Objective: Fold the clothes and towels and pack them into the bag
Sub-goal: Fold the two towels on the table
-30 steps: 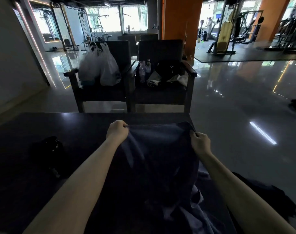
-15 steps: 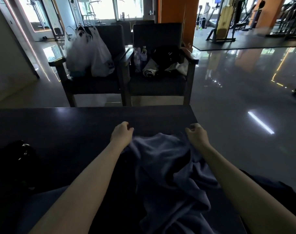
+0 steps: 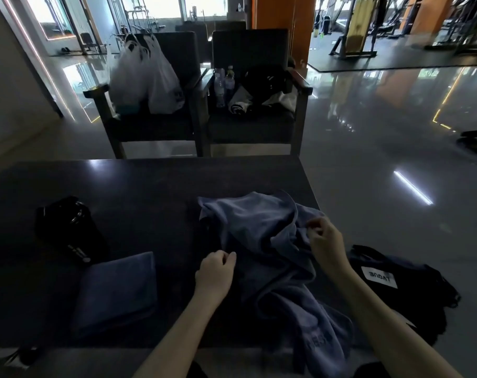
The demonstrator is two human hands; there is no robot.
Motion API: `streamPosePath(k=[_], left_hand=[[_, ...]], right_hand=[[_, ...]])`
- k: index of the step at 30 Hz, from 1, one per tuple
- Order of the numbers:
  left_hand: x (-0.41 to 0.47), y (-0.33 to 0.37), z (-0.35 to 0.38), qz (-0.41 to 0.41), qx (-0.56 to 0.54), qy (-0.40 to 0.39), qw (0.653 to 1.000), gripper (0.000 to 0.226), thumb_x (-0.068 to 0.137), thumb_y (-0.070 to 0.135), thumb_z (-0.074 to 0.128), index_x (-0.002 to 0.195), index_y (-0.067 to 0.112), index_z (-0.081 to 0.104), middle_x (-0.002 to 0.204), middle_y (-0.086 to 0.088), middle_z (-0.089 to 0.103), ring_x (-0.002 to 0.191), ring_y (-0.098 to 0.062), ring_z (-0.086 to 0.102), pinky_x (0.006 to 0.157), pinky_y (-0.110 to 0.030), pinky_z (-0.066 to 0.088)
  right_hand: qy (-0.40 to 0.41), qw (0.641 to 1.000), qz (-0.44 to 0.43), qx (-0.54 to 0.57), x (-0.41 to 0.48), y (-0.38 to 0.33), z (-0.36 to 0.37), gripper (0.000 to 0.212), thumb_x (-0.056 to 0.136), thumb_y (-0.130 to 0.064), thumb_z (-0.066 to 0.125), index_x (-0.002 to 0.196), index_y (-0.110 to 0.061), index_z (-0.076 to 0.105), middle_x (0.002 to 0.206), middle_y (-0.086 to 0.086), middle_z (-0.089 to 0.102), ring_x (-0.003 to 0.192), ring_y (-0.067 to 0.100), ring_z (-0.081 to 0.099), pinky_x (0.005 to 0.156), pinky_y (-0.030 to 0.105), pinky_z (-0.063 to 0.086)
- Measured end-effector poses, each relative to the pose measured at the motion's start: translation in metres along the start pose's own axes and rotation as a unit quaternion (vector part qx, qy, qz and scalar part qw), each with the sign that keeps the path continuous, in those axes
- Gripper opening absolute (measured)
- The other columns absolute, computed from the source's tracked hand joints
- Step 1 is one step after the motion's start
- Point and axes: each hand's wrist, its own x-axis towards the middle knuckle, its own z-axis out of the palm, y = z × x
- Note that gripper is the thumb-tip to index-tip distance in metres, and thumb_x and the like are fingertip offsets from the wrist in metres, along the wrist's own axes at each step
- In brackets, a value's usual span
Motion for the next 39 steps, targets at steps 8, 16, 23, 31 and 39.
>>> streamPosePath(k=[8, 16, 23, 31, 39], left_hand=[[-0.058, -0.003, 0.02, -0.027, 0.122, -0.064, 0.99, 0.055, 0.081, 0.055, 0.06, 0.119, 0.016, 0.051, 0.118, -0.001, 0.05, 0.115, -0.024, 0.047, 0.091, -0.037, 0.041], [-0.069, 0.0, 0.005, -0.005, -0.156, 0.021, 0.988, 0.024, 0.096, 0.03, 0.053, 0.081, 0.013, 0.063, 0.077, -0.001, 0.063, 0.075, -0.018, 0.058, 0.056, -0.018, 0.041], [-0.064, -0.008, -0.007, -0.088, -0.151, 0.017, 0.984, 0.033, 0.098, 0.034, 0.048, 0.113, 0.006, 0.058, 0.109, -0.009, 0.063, 0.094, -0.022, 0.057, 0.079, -0.029, 0.043], [-0.103, -0.025, 0.016, -0.062, -0.129, -0.018, 0.99, 0.057, 0.085, 0.022, 0.069, 0.13, 0.009, 0.036, 0.116, -0.004, 0.055, 0.095, -0.017, 0.053, 0.065, -0.023, 0.044], [-0.132, -0.031, 0.031, -0.07, -0.095, 0.032, 0.992, 0.044, 0.084, 0.001, 0.055, 0.125, 0.009, 0.042, 0.113, -0.008, 0.055, 0.093, -0.022, 0.055, 0.074, -0.032, 0.046]], right_hand=[[-0.179, 0.973, -0.051, -0.134, -0.047, 0.03, -0.01, 0.024, 0.083, -0.006, 0.061, 0.106, -0.004, 0.065, 0.1, 0.007, 0.068, 0.089, 0.019, 0.062, 0.073, 0.027, 0.048], [-0.033, 0.998, -0.01, -0.061, -0.054, 0.027, -0.026, 0.023, 0.093, -0.017, 0.054, 0.075, -0.004, 0.061, 0.07, 0.007, 0.062, 0.063, 0.02, 0.053, 0.058, 0.03, 0.037], [-0.066, 0.989, 0.13, 0.006, -0.056, 0.03, -0.022, 0.022, 0.095, -0.021, 0.05, 0.096, -0.007, 0.067, 0.093, 0.01, 0.065, 0.091, 0.027, 0.06, 0.073, 0.029, 0.043], [-0.12, 0.963, 0.116, -0.21, -0.118, 0.043, -0.035, 0.043, 0.083, -0.023, 0.051, 0.126, -0.021, 0.044, 0.113, 0.008, 0.058, 0.1, 0.028, 0.054, 0.081, 0.036, 0.046], [-0.077, 0.923, 0.116, -0.359, -0.15, 0.05, -0.032, 0.021, 0.092, -0.033, 0.048, 0.099, -0.014, 0.049, 0.113, 0.008, 0.058, 0.11, 0.03, 0.05, 0.085, 0.04, 0.038]])
